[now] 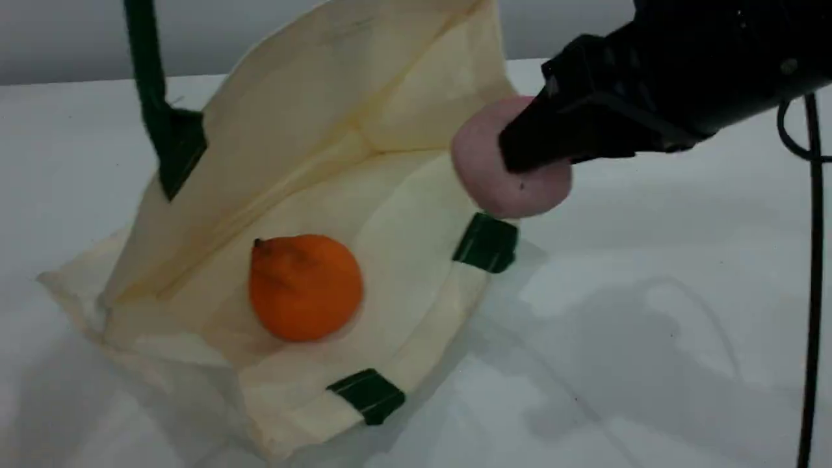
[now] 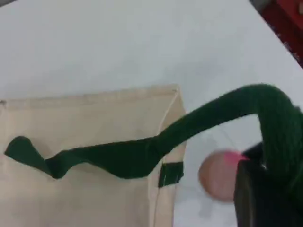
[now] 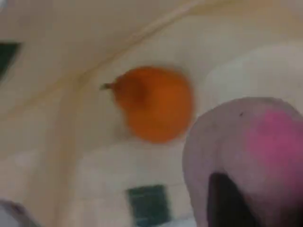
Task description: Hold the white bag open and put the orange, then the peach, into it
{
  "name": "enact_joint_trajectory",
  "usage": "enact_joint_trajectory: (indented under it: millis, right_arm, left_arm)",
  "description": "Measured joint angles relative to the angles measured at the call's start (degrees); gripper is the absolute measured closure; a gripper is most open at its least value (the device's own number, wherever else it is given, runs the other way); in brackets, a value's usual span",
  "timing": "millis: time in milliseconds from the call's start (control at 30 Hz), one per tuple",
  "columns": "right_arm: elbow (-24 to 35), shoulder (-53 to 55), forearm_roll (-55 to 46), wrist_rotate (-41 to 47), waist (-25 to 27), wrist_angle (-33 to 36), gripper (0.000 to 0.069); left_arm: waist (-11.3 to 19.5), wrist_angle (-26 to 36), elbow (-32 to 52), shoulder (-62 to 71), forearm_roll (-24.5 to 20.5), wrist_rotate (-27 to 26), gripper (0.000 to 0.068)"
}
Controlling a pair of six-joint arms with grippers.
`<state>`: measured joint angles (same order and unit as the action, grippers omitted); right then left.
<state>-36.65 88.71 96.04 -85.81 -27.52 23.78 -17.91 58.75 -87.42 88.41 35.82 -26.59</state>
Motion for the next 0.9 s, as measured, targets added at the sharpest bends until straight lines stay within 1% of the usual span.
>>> enact_joint_trajectory:
  millis: [133,200,333,500,700,900]
  right_arm:
    - [0.3,0.0,2.1,0.3,-0.3,3.1,0.0434]
    - [0.3,0.0,3.7,-0.8,-1.8,3.2,0.0436]
    - [-0.5,1.2,3.8,-4.1,-5.7,-0.1,0.0436]
    - [-4.3,5.4,4.0,-4.2,-10.0,-4.2,0.0436]
    - [-10.2,12.1,4.0,-4.1,-10.3,-4.3,0.0436]
    - [-16.8,18.5,4.0,-4.1,-10.3,-4.2,0.0436]
  left_arm:
    - [-0.1,0.3,-2.4,1.1,0.3,0.2,0.0618]
    - [-0.1,0.7,-2.5,1.1,0.3,0.2,0.0618]
    - [-0.1,0.8,-2.5,1.1,0.6,0.5,0.0618]
    - [-0.1,1.8,-2.5,1.1,0.7,0.7,0.0618]
    - [-0.1,3.0,-2.5,1.1,0.7,0.7,0.0618]
    - [-0.1,3.8,-2.5,1.1,1.9,0.7,0.0618]
